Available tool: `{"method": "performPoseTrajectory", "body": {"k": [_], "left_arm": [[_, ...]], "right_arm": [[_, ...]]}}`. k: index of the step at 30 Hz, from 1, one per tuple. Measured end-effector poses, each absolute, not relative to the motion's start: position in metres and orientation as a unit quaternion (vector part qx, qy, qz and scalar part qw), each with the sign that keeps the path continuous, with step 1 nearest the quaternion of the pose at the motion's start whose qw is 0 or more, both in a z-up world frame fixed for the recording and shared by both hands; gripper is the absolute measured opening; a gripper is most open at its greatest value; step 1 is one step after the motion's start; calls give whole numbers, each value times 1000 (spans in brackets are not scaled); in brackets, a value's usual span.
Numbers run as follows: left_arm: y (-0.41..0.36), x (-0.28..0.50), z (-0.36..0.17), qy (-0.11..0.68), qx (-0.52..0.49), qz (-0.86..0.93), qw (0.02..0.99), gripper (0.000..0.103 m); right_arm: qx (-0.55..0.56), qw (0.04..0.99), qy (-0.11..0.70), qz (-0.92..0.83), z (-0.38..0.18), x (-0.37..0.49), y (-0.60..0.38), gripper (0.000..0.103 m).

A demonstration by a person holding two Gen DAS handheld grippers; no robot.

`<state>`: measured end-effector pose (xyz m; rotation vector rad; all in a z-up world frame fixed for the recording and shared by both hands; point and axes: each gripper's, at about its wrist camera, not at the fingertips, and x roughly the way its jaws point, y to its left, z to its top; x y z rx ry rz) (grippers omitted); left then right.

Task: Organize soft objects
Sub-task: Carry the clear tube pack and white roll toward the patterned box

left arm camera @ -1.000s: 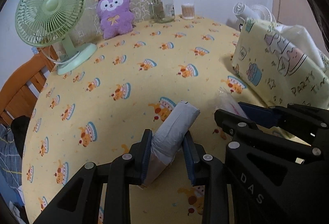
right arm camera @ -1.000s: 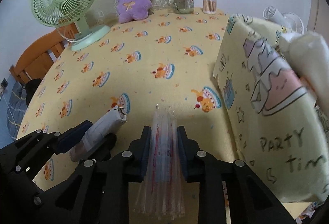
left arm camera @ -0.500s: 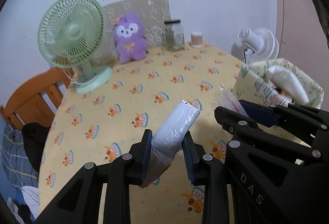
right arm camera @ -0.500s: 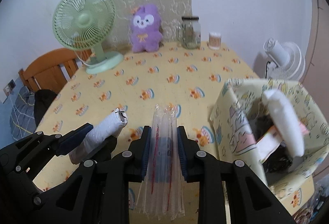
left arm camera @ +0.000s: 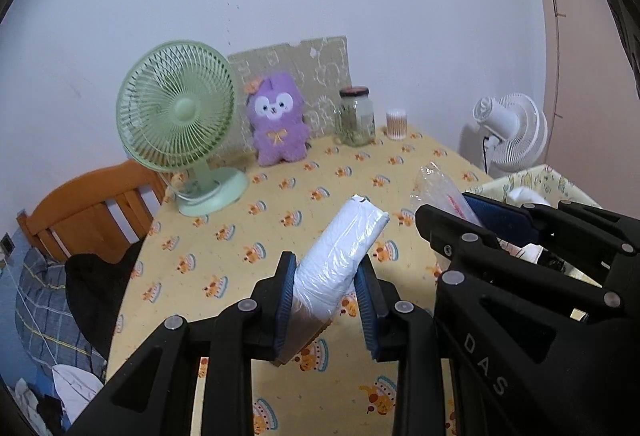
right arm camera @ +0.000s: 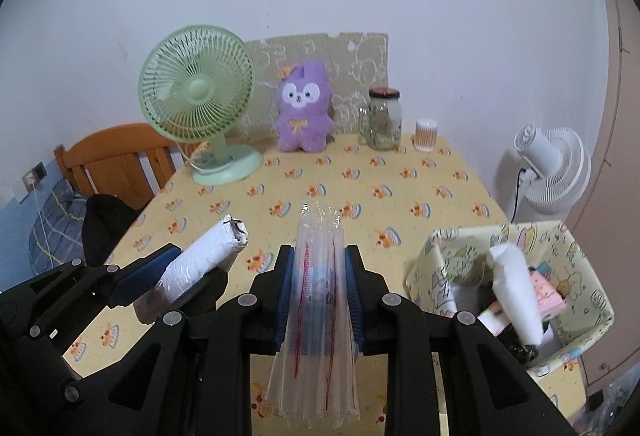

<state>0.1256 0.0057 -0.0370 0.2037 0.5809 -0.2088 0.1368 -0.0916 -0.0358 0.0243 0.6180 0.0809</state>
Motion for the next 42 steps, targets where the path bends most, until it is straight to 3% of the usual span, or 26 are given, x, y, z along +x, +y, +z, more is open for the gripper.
{"method": "performPoseTrajectory", "body": {"k": [42], "left_arm": [[-110, 107, -9, 237, 87, -156, 955, 29]], "right_arm": [[8, 968, 250, -5, -1, 114, -204, 28]]}}
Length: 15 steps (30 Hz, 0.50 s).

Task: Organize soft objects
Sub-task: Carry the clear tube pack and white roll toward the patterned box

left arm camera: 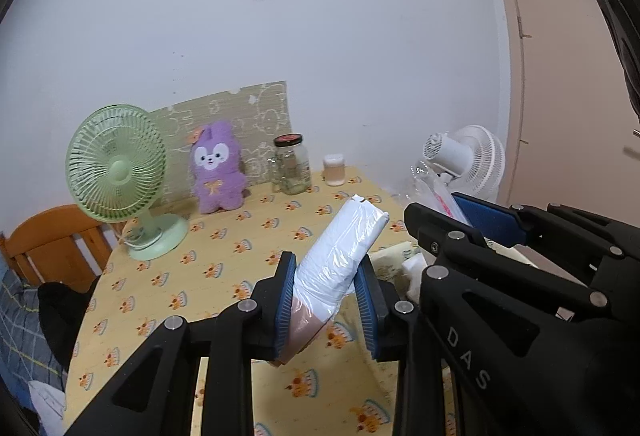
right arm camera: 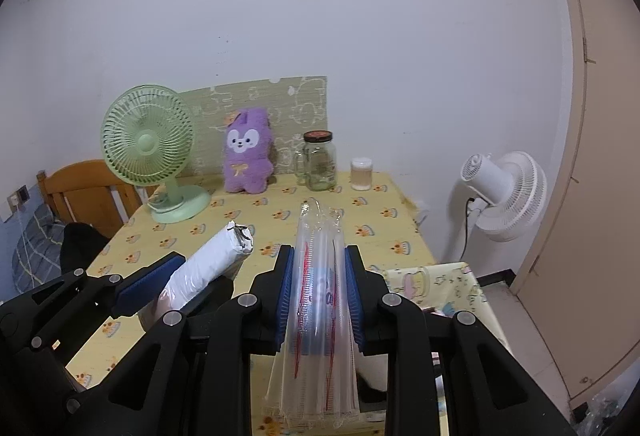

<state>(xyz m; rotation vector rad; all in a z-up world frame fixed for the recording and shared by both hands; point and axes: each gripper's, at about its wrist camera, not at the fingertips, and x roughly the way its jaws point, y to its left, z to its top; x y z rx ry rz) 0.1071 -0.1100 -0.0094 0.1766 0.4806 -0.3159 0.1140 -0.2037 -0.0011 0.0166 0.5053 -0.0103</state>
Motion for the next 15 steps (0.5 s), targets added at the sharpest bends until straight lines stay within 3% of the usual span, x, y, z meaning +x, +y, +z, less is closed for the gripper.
{"method": "performPoseTrajectory", "body": {"k": [15], "left_arm": [[-165, 115, -14, 242, 91, -198, 945, 29]], "right_arm": [[8, 967, 251, -41, -7, 116, -256, 28]]}}
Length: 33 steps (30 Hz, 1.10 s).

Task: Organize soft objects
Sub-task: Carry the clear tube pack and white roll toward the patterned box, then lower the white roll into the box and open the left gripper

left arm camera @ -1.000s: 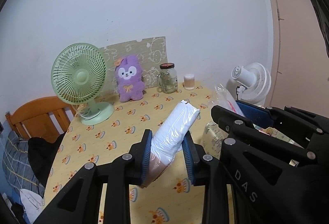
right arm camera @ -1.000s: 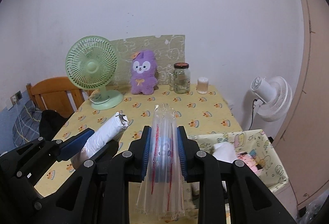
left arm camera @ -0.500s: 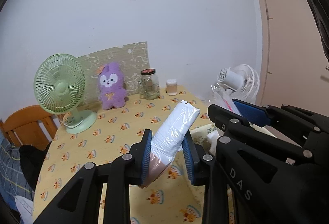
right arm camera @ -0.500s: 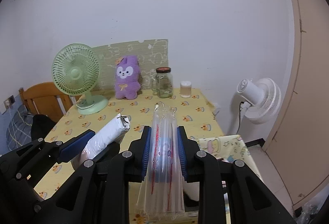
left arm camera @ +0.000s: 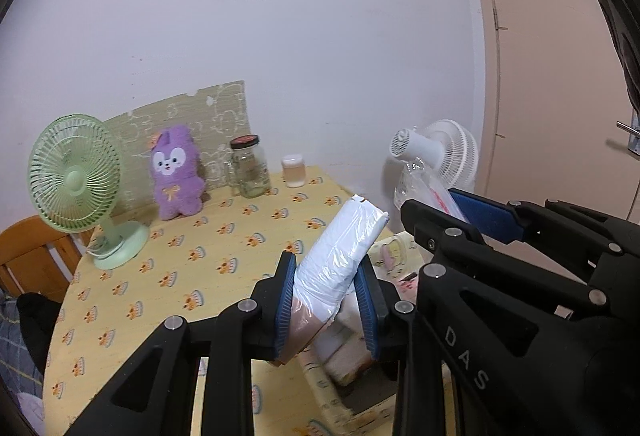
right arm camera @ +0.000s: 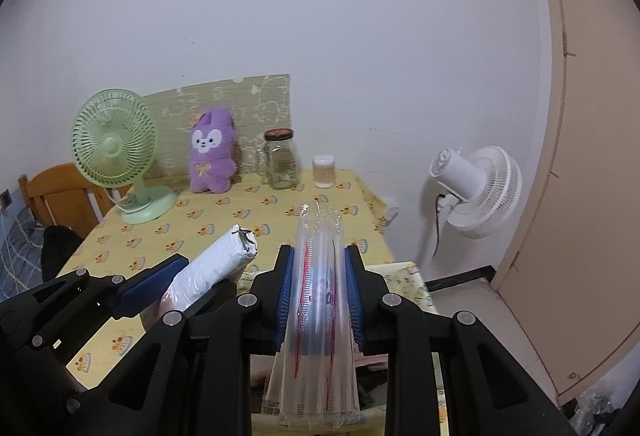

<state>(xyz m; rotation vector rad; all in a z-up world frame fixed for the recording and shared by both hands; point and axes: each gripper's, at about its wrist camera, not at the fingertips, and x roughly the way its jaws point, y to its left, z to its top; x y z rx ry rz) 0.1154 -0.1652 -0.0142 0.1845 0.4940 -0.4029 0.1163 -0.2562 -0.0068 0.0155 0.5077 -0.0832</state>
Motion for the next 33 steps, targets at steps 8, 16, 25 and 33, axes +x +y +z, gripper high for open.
{"method": "performPoseTrajectory", "body": {"k": [8, 16, 25, 33], "left_arm": [[-190, 119, -24, 245, 100, -215, 940, 30], [-210, 129, -44, 270, 103, -226, 930, 31], [-222, 142, -68, 309, 105, -244, 913, 45], [-223, 144, -75, 324, 125, -241, 906, 85]], "right_arm": [[-2, 968, 247, -37, -14, 118, -278, 28], [6, 963, 265, -52, -32, 126, -299, 28], [17, 955, 291, -59, -56, 135, -313, 28], [18, 954, 294, -59, -65, 136, -311, 27]]}}
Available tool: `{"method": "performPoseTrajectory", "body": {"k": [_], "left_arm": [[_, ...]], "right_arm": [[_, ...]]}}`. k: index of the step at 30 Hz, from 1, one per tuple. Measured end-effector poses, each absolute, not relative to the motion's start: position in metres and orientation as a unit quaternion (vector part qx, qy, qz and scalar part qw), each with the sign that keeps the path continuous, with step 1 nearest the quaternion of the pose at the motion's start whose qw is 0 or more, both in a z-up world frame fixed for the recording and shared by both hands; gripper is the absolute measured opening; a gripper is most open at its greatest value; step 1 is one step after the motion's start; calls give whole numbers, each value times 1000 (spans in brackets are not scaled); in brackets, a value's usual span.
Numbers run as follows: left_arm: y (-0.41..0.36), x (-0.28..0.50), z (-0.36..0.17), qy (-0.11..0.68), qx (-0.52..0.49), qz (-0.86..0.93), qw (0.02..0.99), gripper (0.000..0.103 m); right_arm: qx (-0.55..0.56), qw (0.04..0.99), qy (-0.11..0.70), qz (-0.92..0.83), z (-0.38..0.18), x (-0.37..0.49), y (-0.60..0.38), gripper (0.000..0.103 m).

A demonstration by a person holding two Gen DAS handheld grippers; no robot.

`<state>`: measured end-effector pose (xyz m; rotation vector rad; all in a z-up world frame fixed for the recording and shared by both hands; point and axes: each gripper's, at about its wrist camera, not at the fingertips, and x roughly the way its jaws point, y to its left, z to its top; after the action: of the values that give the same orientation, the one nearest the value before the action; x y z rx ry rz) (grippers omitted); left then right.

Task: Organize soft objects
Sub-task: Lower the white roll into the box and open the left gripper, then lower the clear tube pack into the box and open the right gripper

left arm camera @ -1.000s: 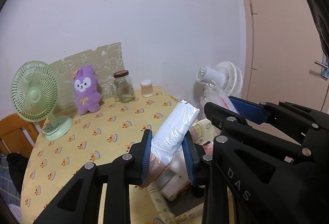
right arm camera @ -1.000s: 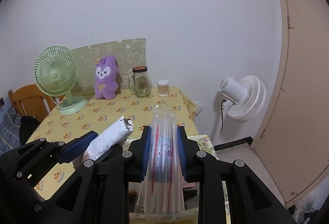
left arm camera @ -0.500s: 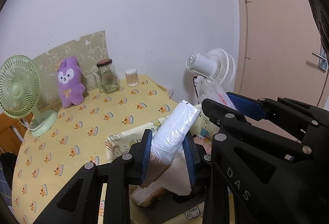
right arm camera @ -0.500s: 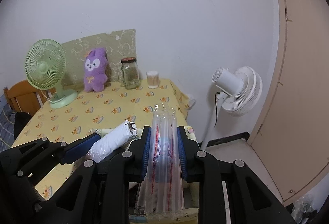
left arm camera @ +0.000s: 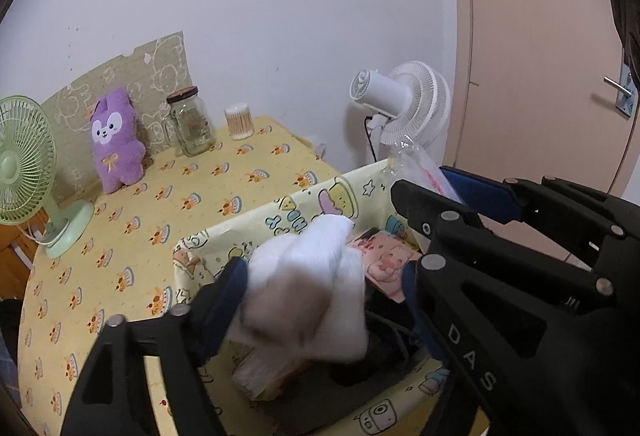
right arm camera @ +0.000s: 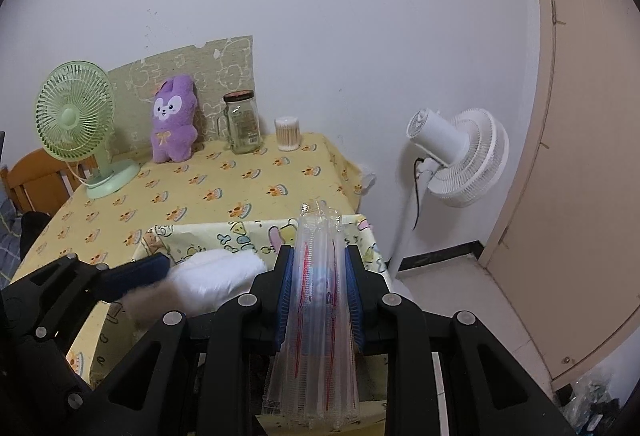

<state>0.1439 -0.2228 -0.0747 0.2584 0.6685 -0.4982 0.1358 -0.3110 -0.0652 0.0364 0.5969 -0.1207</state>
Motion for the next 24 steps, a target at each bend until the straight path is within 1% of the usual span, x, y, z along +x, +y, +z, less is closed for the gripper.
{"method": "performPoseTrajectory", "body": {"k": [3, 9, 12, 13, 14, 15, 16, 17, 21, 24], "left_arm": [[-221, 146, -77, 339, 133, -231, 902, 89], [-218, 151, -86, 359, 139, -214, 898, 90], [-219, 153, -91, 368, 137, -213, 895, 90], [-219, 153, -92, 367, 137, -211, 896, 90], [-220, 152, -92, 365, 138, -209, 897, 89], [-221, 152, -92, 364, 140, -208, 897, 89], [-222, 151, -92, 362, 142, -208, 897, 89], [-222, 150, -91, 361, 140, -209, 898, 89], [-221, 148, -87, 357, 131, -217, 899, 89], [-219, 145, -82, 354, 125, -221, 900, 89]], "right_arm": [[23, 954, 295, -51, -67, 137, -310, 27], [36, 949, 311, -38, -77, 142, -306, 27], [53, 943, 326, -32, -86, 146, -308, 30], [57, 942, 330, -31, -87, 148, -309, 34], [63, 939, 335, -31, -90, 149, -310, 42], [70, 937, 339, -33, -91, 150, -311, 49], [72, 937, 340, -34, -92, 149, -312, 64], [73, 938, 338, -34, -91, 147, -312, 70], [72, 939, 334, -37, -85, 140, -311, 74], [73, 939, 333, -47, -79, 136, -311, 83]]}}
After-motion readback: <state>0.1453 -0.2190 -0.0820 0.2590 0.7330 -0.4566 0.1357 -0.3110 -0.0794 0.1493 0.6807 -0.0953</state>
